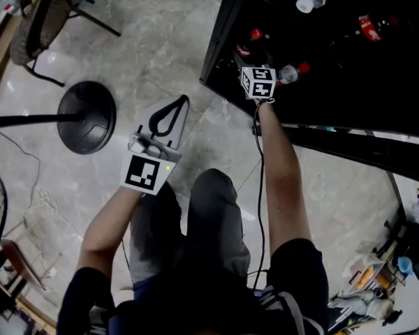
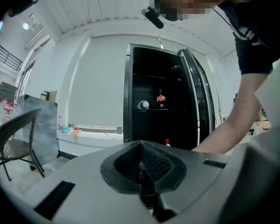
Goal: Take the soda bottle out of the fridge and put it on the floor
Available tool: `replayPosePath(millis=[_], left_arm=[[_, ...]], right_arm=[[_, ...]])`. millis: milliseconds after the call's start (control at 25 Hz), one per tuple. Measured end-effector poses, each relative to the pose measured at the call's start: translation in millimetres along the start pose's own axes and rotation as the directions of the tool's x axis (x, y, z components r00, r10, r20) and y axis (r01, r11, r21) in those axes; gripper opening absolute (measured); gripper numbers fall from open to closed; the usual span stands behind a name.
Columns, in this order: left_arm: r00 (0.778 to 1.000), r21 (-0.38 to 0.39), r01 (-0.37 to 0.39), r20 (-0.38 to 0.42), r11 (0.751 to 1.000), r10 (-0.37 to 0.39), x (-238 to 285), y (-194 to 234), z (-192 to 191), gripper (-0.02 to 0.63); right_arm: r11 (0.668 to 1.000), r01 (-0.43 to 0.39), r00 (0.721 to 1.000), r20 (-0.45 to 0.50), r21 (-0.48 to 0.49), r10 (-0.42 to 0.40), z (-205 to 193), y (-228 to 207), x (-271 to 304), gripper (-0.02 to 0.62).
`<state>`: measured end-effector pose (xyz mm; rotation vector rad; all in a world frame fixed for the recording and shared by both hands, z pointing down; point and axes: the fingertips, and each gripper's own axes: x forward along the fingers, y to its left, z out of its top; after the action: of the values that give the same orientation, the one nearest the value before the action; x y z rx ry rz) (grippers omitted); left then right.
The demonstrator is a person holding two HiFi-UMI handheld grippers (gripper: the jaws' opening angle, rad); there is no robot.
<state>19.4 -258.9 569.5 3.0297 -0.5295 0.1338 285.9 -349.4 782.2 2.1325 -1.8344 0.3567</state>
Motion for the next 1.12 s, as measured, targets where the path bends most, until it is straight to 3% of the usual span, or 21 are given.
replayPosePath(millis=[240,880,1120], left_arm=[[1.0,0.001,0.003,-0.002,1.0,-0.003,2.9,-0.6,-7.5,0.023],[1.0,0.025,-0.005,-0.027,1.0,0.005,3.0,12.0,-19.0,0.023],[1.0,0.046,-0.003,-0.022,0.999,0.004,2.8,18.5,-21.2,0.023]], right_arm=[[0.997,-0.051,0.999,-0.002,-0.064,0.051,-2.0,4.8,5.8,0.325],[0.999,-0.051,0.998,-0.03,-0.014,0.05,-10.5,19.7,-26.3,0.314],[0.998,-0.062,0.998,0.016,0.005,0.062,-4.0,33.6,-65.1,0.314]])
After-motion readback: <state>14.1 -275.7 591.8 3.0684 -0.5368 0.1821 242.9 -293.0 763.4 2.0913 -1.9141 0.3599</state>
